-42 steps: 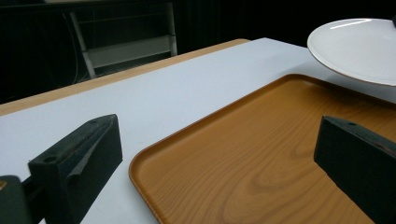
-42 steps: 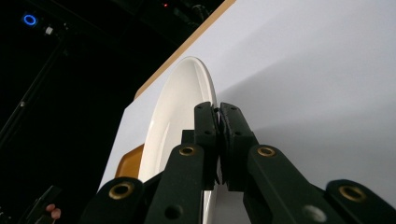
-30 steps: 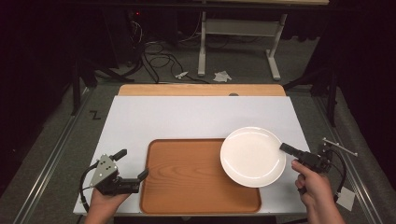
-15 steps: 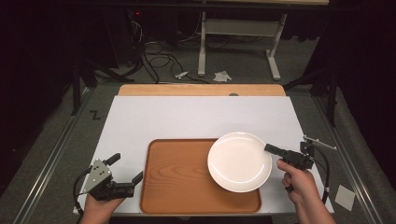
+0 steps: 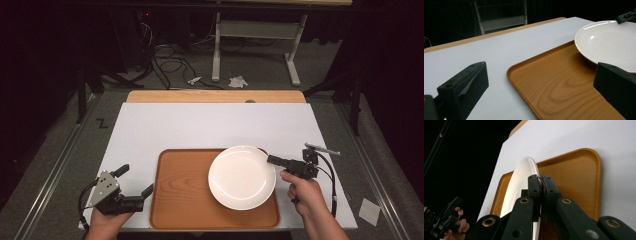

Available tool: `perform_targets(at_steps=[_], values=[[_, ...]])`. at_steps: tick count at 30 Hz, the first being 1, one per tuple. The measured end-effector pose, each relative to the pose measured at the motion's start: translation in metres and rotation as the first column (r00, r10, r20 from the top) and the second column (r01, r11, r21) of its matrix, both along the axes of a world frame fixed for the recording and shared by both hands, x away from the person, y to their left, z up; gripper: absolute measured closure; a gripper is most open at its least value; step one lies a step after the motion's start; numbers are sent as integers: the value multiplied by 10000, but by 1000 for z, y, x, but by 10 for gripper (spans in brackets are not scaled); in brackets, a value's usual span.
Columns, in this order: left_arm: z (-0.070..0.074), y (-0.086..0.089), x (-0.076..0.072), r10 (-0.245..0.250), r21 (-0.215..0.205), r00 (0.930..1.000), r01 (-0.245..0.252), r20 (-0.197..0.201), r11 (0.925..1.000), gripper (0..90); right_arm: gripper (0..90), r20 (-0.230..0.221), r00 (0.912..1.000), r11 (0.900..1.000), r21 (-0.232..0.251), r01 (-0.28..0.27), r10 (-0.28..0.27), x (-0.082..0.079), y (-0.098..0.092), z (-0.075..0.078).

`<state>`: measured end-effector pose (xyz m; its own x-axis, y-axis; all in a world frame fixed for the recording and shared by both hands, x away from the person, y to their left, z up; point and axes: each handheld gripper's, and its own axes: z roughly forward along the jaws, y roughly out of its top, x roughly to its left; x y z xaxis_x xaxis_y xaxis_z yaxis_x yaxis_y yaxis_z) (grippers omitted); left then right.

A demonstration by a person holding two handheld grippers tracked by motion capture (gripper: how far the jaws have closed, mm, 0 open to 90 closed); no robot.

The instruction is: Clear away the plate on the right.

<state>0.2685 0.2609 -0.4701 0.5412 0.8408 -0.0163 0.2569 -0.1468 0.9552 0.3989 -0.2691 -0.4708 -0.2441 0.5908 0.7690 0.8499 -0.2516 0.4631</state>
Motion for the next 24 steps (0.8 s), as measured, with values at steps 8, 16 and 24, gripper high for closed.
perform_targets(at_steps=[8,16,24], values=[[0,0,-1,-6,-46,10000,6,30,10000,5,892,-37,9997,9997,-51,-229,229,7,26,-2],[0,0,0,-36,-42,10000,36,-20,10000,6,892,25,9981,9977,-277,-615,616,7,43,-5],[0,-2,0,-78,-7,10000,78,-10,10000,6,891,-25,9985,9964,-648,-547,546,4,42,-10]])
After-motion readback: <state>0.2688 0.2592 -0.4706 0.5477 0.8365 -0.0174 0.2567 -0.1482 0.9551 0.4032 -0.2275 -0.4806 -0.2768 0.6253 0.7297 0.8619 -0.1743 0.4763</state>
